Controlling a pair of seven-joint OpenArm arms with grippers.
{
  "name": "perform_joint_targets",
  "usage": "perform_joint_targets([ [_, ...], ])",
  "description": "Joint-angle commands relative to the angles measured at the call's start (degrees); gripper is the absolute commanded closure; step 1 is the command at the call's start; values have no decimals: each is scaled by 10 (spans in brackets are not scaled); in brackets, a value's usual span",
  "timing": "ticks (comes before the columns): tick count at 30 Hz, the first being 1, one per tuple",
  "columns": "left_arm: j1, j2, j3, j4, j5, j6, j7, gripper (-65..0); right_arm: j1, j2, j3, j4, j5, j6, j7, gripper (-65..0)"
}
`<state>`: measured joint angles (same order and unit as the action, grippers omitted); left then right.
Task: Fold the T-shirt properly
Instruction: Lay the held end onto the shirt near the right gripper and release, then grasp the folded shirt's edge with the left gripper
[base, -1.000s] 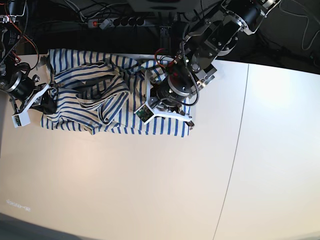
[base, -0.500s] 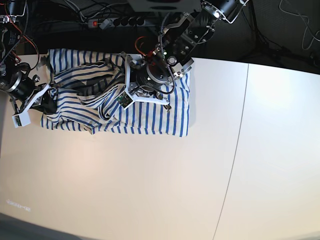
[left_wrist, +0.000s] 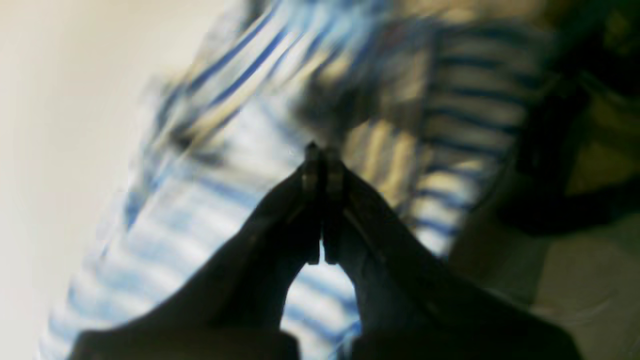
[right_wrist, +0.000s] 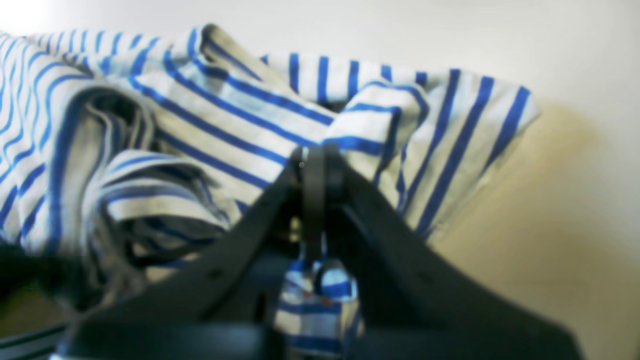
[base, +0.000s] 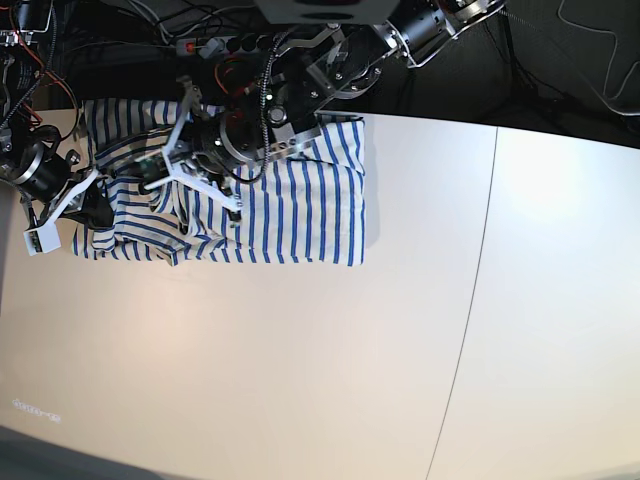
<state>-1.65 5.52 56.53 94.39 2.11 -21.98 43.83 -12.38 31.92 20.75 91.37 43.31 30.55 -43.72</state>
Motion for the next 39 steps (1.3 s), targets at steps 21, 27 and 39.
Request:
perform_joint_targets([
  [21, -88, -80, -102, 16, -63, -10, 40, 0, -21, 46, 126, -2, 59, 37, -33, -6],
  [27, -87, -149, -109, 16, -76, -10, 40, 0, -45, 61, 124, -71, 96, 37, -36, -421],
  [39, -87, -198, -132, 16, -88, -10, 40, 0, -43, 61, 61, -159, 199, 38, -64, -441],
])
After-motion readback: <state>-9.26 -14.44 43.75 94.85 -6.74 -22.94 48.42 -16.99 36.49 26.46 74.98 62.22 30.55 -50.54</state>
